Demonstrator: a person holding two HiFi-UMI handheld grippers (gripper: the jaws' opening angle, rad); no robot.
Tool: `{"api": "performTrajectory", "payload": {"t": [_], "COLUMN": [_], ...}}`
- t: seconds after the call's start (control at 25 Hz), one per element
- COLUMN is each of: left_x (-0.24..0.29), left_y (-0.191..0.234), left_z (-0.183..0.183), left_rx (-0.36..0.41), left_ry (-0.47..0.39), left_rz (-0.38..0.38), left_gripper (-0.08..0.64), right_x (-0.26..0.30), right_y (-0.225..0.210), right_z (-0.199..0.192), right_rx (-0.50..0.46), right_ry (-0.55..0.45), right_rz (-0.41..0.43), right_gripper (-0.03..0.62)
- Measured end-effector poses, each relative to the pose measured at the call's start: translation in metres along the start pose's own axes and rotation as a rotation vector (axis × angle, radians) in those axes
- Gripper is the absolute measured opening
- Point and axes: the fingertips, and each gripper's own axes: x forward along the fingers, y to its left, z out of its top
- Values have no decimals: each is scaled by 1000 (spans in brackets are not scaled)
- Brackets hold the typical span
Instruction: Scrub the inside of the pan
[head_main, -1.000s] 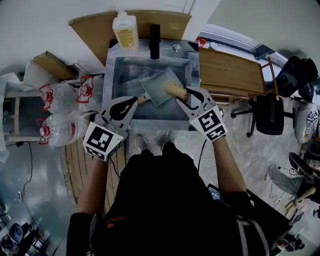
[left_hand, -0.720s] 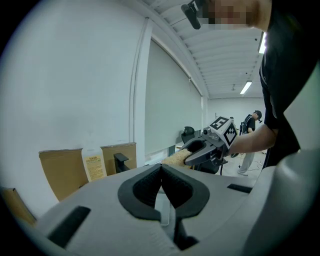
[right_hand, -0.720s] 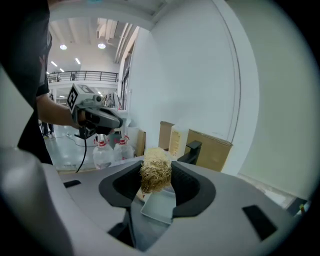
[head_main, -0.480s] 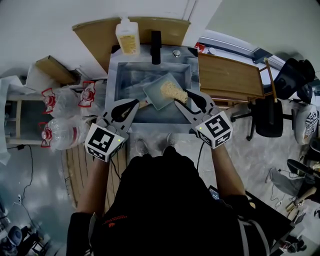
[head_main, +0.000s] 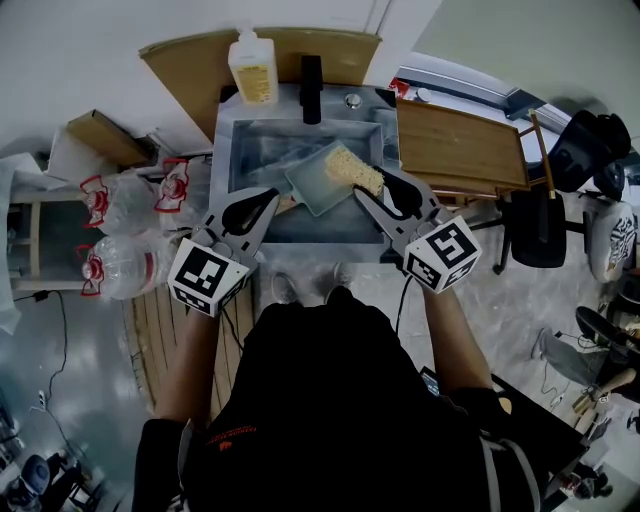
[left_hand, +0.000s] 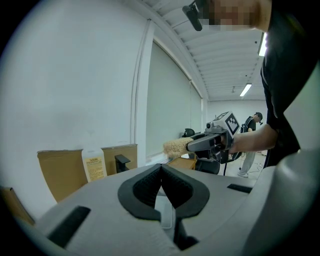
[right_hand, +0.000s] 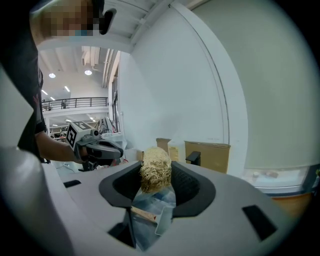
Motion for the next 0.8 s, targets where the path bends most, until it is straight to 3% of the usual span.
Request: {"api": "performTrajectory", "payload": {"t": [0.8], "left_x": [18], "left_y": [5], "left_z": [-4], "left_rx": [-26], "left_ry": [4], "left_rz": [8], "left_gripper": [17], "right_x": [7], "right_y": [-13], "right_z": [-8], "right_rx": [44], "right_ry": [19], "right_rz": [34], "right_gripper": [175]}}
